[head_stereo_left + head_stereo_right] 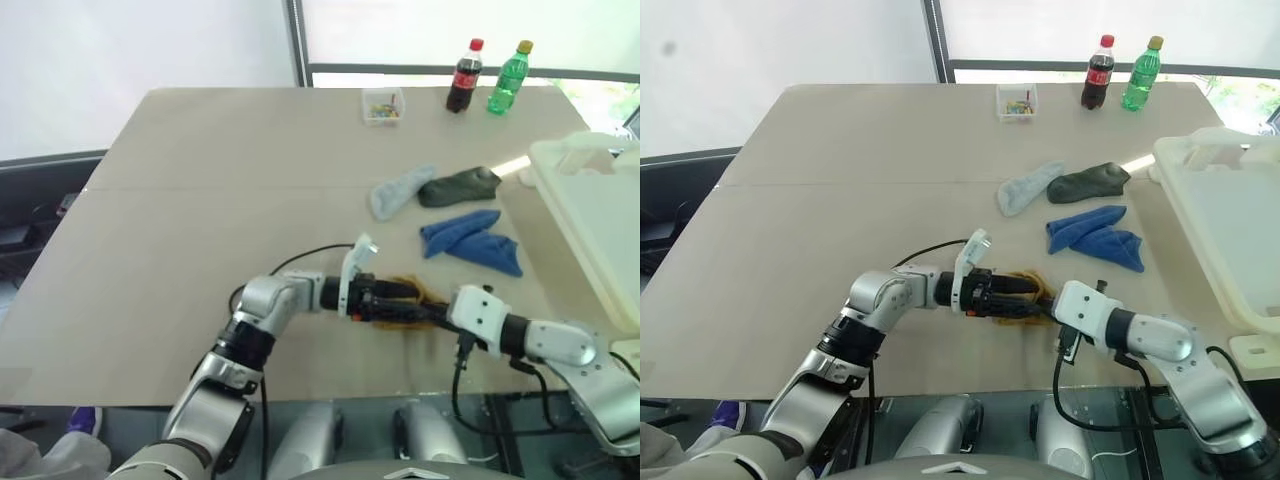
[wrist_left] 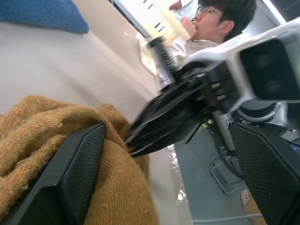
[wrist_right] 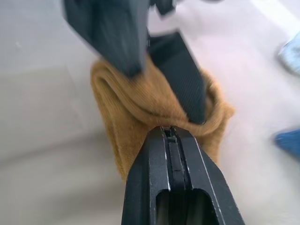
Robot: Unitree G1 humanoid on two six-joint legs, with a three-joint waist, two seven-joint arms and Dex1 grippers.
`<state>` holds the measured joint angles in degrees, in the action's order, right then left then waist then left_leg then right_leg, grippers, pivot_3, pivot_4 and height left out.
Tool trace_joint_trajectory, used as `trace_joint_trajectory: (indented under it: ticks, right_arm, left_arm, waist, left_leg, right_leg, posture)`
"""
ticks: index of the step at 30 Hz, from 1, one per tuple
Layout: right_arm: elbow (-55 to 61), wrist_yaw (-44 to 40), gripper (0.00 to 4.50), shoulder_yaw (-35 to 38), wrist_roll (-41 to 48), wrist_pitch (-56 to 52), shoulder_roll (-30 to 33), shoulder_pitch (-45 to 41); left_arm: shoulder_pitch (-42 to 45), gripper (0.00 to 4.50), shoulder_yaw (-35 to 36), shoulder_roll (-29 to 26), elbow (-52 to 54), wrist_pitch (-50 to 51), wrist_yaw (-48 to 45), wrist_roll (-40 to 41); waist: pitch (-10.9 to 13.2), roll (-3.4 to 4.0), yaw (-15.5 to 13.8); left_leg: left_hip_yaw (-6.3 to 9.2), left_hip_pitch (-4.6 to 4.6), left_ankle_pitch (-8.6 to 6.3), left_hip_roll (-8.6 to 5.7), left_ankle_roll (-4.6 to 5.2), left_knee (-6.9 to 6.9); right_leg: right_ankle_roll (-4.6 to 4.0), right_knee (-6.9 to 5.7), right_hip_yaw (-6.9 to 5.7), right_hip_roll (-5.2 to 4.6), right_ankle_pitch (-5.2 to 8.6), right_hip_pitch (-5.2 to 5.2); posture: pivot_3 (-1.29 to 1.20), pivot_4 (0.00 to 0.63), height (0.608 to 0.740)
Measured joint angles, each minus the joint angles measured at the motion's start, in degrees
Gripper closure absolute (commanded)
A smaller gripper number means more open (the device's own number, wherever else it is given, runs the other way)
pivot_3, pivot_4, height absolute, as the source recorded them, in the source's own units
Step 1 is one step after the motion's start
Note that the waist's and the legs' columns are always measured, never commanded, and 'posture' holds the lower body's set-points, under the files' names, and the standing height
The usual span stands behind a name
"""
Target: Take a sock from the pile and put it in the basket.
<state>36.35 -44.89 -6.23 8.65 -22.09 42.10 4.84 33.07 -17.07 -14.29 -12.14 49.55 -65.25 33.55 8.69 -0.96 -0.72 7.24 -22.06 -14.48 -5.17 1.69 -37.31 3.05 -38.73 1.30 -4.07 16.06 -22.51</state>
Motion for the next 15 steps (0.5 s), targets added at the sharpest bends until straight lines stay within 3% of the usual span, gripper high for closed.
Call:
trace_joint_trajectory:
  ticks: [6, 15]
  right_arm:
    - [3.58, 0.71, 4.5, 1.32, 3.28, -3.93, -0.74, 0.35]
    - [1.57, 3.94, 4.5, -4.03, 2.67, -6.03, -5.81, -5.89]
  left_arm:
    - [-0.01, 0.06, 0.61, 0.98, -0.82, -0.46, -0.62, -0.19]
    - [-5.68, 0.06, 10.29, -2.18, 9.37, -2.65, -4.67, 7.29]
  waist:
    - [0.0, 0.0, -0.08]
    - [0.02, 0.0, 0.2]
  left_leg:
    - [0.05, 0.01, -0.07, 0.0, 0.12, -0.01]
    - [0.08, -0.11, 0.03, 0.02, -0.05, 0.01]
  right_leg:
    - [0.0, 0.0, -0.05, -0.01, 0.0, 0.04]
    - [-0.02, 0.05, -0.05, -0.01, 0.0, -0.1]
  posture:
    - [0.0, 0.15, 0.74]
    - [0.0, 0.15, 0.74]
